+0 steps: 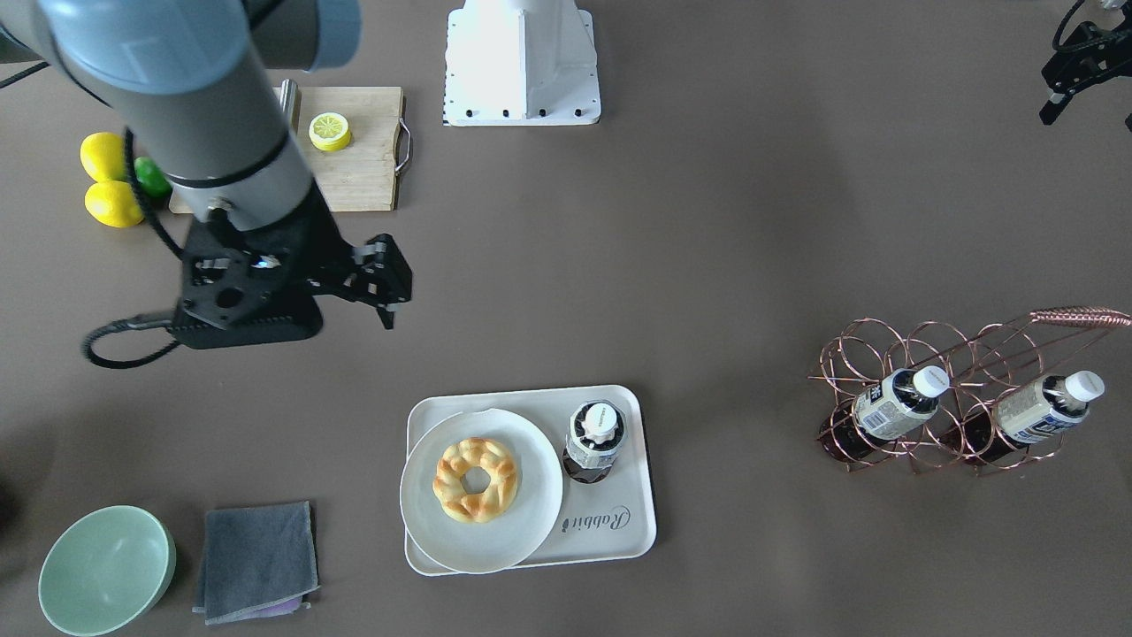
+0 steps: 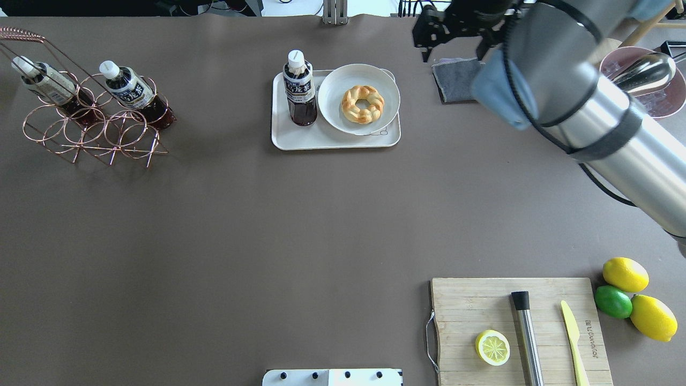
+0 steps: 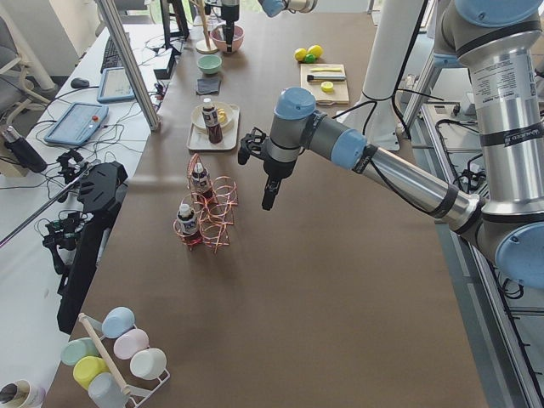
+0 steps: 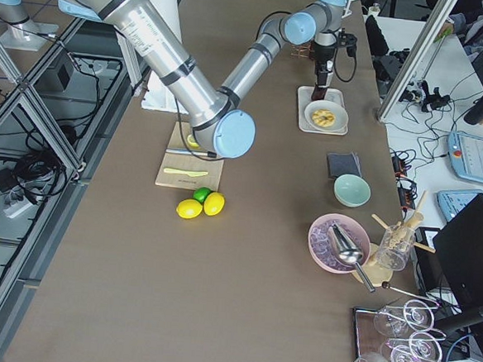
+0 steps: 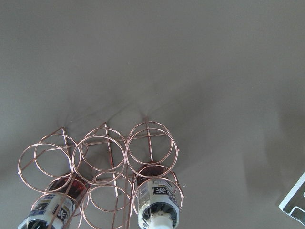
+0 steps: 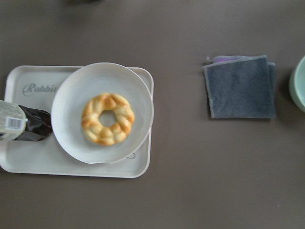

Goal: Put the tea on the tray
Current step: 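Release the bottle and retract the right arm away from the tray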

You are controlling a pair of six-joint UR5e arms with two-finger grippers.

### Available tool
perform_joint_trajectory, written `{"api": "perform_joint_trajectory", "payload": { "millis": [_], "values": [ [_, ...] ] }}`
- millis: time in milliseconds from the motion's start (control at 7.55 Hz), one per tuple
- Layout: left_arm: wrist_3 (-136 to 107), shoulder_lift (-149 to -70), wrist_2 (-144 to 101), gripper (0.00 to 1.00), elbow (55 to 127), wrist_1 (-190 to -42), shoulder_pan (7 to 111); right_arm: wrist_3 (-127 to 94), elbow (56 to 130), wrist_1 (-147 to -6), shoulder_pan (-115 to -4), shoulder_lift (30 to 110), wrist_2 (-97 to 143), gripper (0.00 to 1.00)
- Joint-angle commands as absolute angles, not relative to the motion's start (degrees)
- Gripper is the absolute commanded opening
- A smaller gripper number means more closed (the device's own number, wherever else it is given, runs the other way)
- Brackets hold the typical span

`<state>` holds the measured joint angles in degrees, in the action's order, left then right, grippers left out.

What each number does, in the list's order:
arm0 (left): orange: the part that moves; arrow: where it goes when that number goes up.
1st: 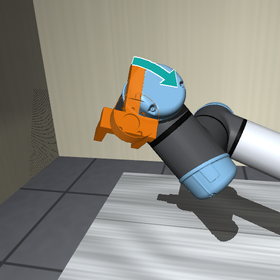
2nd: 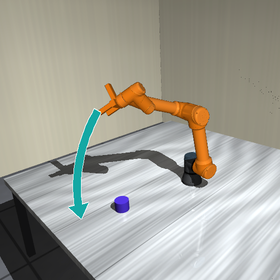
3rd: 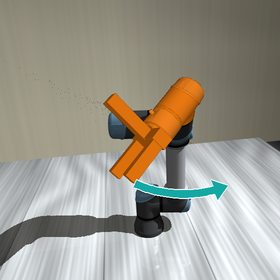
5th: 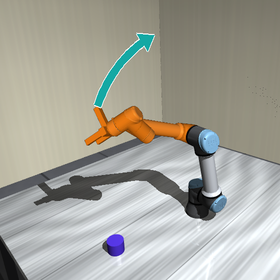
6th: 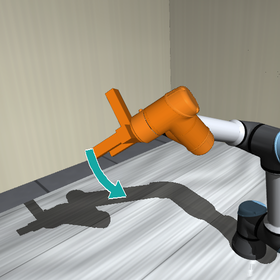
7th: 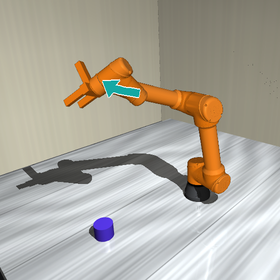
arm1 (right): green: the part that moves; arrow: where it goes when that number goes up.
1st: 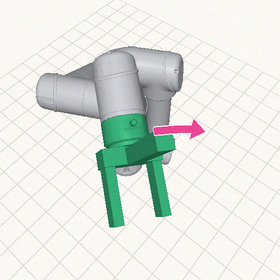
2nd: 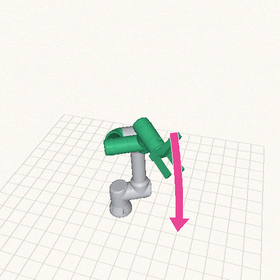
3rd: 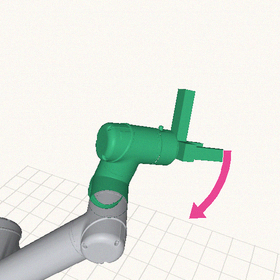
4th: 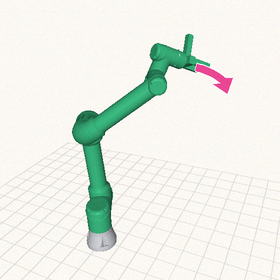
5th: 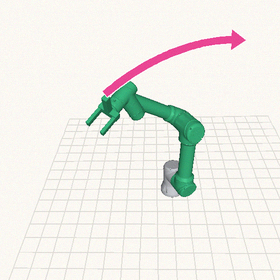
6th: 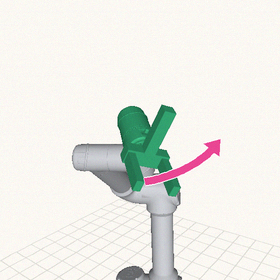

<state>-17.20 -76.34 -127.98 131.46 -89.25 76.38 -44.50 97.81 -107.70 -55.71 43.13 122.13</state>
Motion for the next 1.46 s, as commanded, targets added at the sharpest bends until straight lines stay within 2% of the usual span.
{"api": "perform_joint_trajectory", "payload": {
  "millis": [0,397,662,1325],
  "values": [
    [-17.14,-74.88,-127.97,0.97,132.54,-88.42,77.78,-29.15,112.83,-110.74,-63.95,62.96,125.32,1.00],
    [-14.44,-74.88,-128.14,0.97,129.22,-88.86,81.01,-2.55,113.91,-110.74,-77.21,77.74,130.77,1.00],
    [-1.45,-74.79,-129.10,0.97,125.18,-88.51,87.07,10.14,111.55,-110.57,-82.86,83.64,130.43,1.00],
    [-0.70,-75.23,-131.84,0.97,122.96,-88.86,87.10,24.93,101.54,-109.17,-91.39,88.06,130.25,1.00]
  ]
}}
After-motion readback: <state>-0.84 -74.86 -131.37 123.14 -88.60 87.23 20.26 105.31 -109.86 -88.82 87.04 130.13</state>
